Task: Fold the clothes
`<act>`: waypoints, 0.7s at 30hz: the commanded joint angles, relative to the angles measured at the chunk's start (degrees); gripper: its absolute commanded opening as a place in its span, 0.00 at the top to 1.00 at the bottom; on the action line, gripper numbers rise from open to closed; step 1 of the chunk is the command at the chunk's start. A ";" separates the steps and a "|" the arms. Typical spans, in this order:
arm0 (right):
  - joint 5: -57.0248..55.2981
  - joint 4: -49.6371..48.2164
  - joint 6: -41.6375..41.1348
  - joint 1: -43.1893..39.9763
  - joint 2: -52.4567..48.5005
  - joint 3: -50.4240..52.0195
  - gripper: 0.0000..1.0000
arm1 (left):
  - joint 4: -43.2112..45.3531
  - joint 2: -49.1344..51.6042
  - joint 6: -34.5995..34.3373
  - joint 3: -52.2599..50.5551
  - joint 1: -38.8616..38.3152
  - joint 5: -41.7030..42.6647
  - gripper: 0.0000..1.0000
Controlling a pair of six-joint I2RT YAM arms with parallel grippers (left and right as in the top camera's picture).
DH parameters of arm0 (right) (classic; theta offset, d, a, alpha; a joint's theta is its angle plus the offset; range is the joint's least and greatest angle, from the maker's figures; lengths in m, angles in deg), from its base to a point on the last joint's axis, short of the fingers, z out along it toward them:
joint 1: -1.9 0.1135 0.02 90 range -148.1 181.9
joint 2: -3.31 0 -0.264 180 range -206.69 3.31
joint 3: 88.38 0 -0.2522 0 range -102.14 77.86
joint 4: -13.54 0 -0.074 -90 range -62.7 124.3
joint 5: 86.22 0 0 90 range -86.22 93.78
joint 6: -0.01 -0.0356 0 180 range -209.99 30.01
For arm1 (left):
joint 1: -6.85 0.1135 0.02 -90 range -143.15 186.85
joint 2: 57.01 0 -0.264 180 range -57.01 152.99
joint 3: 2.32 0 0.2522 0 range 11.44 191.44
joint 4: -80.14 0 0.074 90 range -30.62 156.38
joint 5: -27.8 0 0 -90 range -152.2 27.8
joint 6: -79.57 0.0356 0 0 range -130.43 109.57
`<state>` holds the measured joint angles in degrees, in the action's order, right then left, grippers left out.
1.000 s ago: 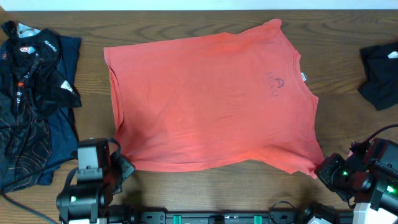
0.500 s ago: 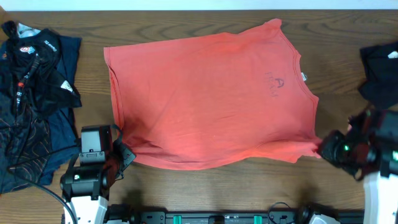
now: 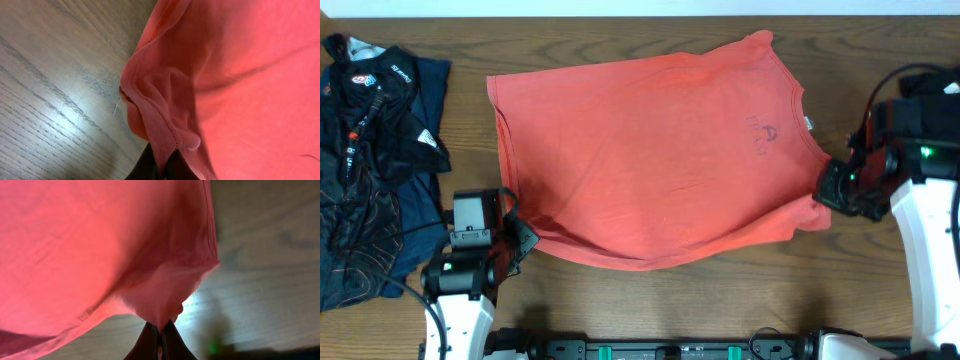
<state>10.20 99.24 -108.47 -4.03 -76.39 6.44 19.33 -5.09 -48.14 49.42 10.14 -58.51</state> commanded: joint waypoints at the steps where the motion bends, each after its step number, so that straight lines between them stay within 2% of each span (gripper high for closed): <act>1: -1.49 0.66 2.69 1.31 -3.34 -4.96 0.99 | 0.22 1.33 -0.55 3.67 0.17 -1.68 0.94; 10: -1.49 4.17 6.60 1.51 -16.76 -15.28 0.99 | -0.17 4.98 -0.55 9.92 0.17 -3.78 0.94; 21: -0.72 4.52 11.08 2.01 -26.82 -32.85 0.99 | 3.08 10.99 -0.98 11.74 0.20 -4.83 0.94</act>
<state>9.32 103.81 -100.43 -3.01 -101.31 -21.65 21.19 5.31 -48.21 59.41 10.14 -61.55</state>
